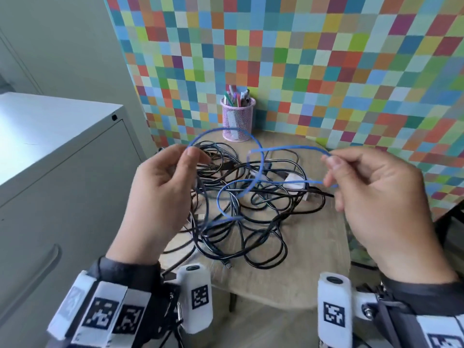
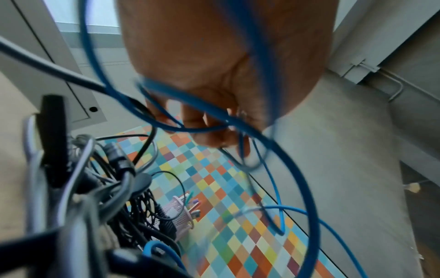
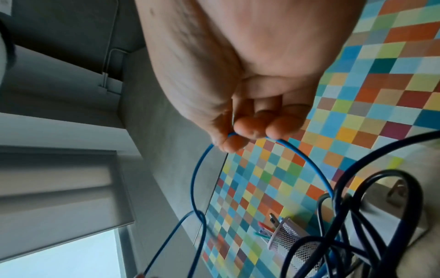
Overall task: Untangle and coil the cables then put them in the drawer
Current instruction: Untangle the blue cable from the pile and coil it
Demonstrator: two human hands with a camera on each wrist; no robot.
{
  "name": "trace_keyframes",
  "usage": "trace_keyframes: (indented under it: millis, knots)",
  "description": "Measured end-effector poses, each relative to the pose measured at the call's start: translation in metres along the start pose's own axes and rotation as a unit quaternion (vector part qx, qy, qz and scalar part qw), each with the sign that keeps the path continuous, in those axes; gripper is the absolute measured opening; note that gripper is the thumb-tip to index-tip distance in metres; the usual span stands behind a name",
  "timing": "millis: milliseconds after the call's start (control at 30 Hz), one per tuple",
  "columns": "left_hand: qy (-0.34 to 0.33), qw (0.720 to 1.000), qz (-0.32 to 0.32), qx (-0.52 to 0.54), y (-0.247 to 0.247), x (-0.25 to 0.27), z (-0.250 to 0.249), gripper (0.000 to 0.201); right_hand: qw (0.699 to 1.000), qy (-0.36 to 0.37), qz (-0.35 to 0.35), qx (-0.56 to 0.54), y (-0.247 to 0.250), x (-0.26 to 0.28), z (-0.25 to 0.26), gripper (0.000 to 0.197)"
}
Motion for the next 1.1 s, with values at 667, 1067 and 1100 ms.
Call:
trace_keyframes:
  millis: [667,1067,1100]
  knots:
    - [0.006,0.991,0.041,0.127,-0.016,0.008,-0.019,0.026,1.0,-0.021,0.01,-0.02,0.001,0.001,0.011,0.025]
    - [-0.011,0.97,0.224,0.094,-0.044,0.026,-0.038,0.026,0.985,0.004,0.166,-0.047,-0.031,0.023,0.045,0.039]
    - [-0.008,0.965,0.244,0.096,-0.046,0.028,-0.037,0.033,0.98,-0.008,0.194,-0.043,-0.036,0.025,0.044,0.043]
Point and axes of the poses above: each hand's wrist, its own x-axis away from the middle knuckle, its own y-axis out of the back of the hand, z = x × y, the point moved 4 cm from there along -x, towards the middle knuckle, and after that the axes turned 7 degrees about x, right-handed, at the moved point
